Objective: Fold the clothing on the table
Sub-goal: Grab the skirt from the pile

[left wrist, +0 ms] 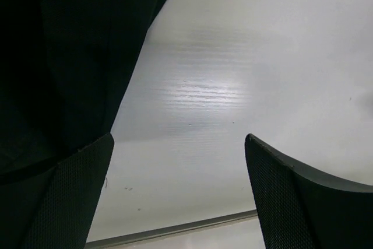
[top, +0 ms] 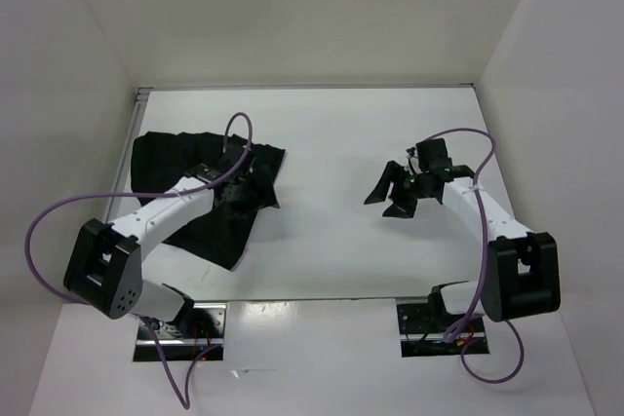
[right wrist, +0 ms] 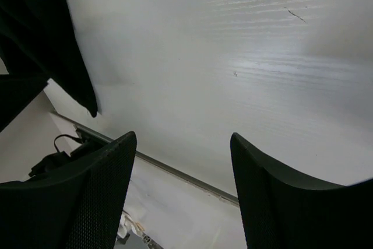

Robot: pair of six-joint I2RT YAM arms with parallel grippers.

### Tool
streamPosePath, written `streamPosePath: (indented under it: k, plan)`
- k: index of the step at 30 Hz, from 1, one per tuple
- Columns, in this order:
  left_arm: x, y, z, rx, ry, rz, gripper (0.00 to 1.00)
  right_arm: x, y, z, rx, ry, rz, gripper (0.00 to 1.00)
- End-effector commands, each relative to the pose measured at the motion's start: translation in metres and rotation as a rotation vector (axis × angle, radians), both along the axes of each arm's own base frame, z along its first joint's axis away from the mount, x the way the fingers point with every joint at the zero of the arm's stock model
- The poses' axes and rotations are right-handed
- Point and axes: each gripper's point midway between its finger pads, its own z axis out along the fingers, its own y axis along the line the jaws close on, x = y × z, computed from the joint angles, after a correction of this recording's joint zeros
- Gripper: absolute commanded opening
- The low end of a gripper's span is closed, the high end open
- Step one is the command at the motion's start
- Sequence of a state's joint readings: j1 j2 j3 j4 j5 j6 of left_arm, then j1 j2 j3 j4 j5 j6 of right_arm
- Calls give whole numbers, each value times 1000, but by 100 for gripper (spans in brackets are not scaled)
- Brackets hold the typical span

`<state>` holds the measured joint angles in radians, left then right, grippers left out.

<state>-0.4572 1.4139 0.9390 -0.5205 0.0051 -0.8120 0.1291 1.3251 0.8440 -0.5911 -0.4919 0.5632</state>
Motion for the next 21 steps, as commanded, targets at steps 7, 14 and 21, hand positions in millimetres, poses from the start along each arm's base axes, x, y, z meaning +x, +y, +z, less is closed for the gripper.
streamPosePath:
  k: [7, 14, 21]
  plan:
    - [11, 85, 34, 200, -125, 461, 100, 10, 1, -2, 12, -25, 12, 71]
    - [3, 102, -13, 206, -2, 525, 100, 12, 1, 0, 6, -43, 27, 71]
    - [8, 99, -51, 248, 98, 506, 100, 13, 0, 1, 15, -42, 23, 71]
